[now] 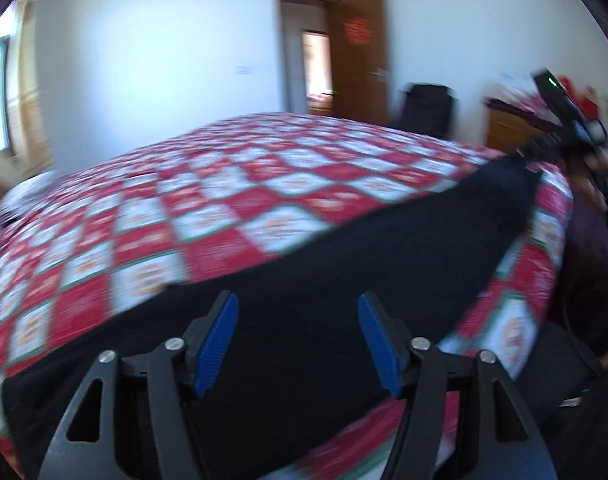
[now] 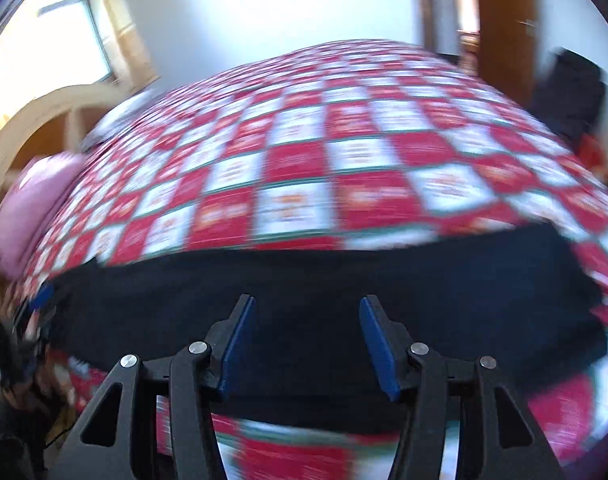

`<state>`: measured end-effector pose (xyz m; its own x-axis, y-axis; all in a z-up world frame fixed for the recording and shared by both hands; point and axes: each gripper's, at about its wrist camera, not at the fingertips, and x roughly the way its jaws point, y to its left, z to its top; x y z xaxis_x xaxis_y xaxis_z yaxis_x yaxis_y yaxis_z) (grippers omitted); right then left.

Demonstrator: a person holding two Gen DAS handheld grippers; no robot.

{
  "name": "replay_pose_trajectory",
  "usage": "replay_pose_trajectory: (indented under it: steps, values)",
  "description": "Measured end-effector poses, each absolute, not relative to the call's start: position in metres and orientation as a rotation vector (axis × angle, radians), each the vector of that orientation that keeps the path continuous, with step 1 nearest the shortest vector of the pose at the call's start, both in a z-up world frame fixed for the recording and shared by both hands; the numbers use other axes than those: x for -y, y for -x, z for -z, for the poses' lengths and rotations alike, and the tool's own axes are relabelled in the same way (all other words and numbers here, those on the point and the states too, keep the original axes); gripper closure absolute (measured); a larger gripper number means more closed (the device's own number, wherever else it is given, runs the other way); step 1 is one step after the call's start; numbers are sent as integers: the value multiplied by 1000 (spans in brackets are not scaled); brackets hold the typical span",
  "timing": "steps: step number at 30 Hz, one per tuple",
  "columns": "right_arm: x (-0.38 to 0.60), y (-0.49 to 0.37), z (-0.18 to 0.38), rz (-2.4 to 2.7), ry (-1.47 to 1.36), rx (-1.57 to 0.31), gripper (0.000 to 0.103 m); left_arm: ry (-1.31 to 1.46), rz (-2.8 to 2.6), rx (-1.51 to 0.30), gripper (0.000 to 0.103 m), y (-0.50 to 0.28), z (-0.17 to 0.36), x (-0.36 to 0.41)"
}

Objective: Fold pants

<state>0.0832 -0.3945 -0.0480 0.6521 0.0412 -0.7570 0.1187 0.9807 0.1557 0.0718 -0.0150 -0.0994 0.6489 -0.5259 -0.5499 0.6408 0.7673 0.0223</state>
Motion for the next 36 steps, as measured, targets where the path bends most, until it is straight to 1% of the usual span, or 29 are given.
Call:
replay_pose_trajectory:
  steps: [1, 3, 5, 7, 8, 9, 10, 12, 18, 20, 21, 22, 23, 24, 25, 26, 28, 31, 36]
  values:
    - [414, -75, 45, 82, -219, -850, 47, -241, 698, -554, 44, -68, 100, 29]
    - [445, -62, 43, 135, -269, -836, 47, -288, 754, -556, 46, -61, 101, 58]
    - [469, -52, 42, 155, -326, -819, 47, -328, 804, -558, 50, -54, 101, 83]
    - [490, -45, 44, 183, -374, -802, 47, -370, 844, -571, 57, -49, 104, 104]
    - [499, -43, 45, 199, -401, -792, 47, -387, 852, -578, 58, -49, 106, 112]
    - [506, -41, 47, 206, -431, -784, 47, -401, 865, -589, 61, -49, 109, 120]
    - [513, -39, 49, 206, -463, -776, 47, -412, 878, -604, 66, -49, 112, 128]
    - [525, -34, 55, 199, -519, -759, 47, -431, 887, -628, 69, -50, 119, 138]
    - [540, -35, 64, 209, -537, -754, 47, -446, 886, -648, 69, -45, 131, 149]
    - [543, -37, 66, 211, -532, -742, 47, -441, 883, -649, 75, -45, 130, 149]
    - [543, -39, 68, 212, -530, -741, 48, -441, 883, -650, 81, -45, 130, 150]
    - [543, -41, 69, 218, -523, -739, 52, -441, 884, -650, 85, -43, 129, 149]
    - [542, -44, 70, 229, -503, -738, 59, -441, 884, -651, 88, -44, 129, 151]
    - [541, -46, 71, 232, -487, -740, 65, -442, 884, -651, 93, -43, 128, 151]
    - [539, -48, 71, 232, -475, -739, 80, -444, 882, -649, 96, -41, 127, 151]
    - [538, -49, 71, 233, -464, -734, 90, -442, 880, -646, 98, -42, 126, 151]
    - [536, -49, 68, 232, -448, -714, 95, -425, 882, -637, 99, -43, 121, 148]
    - [531, -44, 55, 221, -420, -675, 96, -378, 882, -615, 100, -45, 109, 141]
    - [527, -28, 33, 201, -398, -630, 96, -321, 909, -630, 100, -44, 100, 132]
